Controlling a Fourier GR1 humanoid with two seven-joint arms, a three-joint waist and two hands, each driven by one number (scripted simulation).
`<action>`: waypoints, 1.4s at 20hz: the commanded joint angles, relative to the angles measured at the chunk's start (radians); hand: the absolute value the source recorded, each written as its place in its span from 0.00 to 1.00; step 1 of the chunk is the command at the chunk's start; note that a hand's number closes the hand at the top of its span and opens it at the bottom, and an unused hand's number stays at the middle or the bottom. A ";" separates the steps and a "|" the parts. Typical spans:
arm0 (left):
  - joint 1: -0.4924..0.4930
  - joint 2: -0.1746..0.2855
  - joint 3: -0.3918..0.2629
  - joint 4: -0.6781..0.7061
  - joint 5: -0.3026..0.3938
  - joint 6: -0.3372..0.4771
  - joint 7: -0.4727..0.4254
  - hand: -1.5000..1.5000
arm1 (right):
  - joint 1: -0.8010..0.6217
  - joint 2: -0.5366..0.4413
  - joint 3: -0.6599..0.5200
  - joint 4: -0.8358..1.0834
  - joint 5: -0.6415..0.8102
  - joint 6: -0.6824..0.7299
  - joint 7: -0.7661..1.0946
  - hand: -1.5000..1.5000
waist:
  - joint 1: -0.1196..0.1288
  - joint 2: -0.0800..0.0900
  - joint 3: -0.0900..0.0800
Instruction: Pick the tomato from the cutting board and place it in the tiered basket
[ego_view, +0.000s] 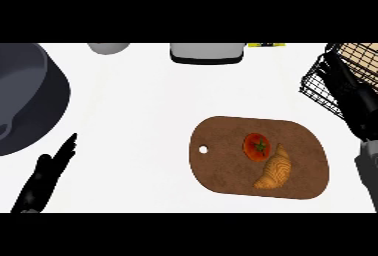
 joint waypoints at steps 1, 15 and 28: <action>-0.005 -0.050 0.010 -0.016 -0.010 0.022 -0.010 0.50 | -0.013 -0.016 -0.061 0.023 -0.024 0.058 -0.104 1.00 | 0.010 0.003 0.018; -0.012 -0.288 -0.026 -0.010 -0.037 0.191 -0.121 0.50 | 0.143 0.114 -0.337 0.140 -0.243 0.131 -0.510 0.00 | 0.002 0.002 0.018; 0.023 -0.311 -0.012 0.040 -0.035 0.185 -0.178 0.50 | 0.319 -0.230 -0.080 -0.251 0.188 0.184 -0.170 0.00 | -0.006 -0.006 0.012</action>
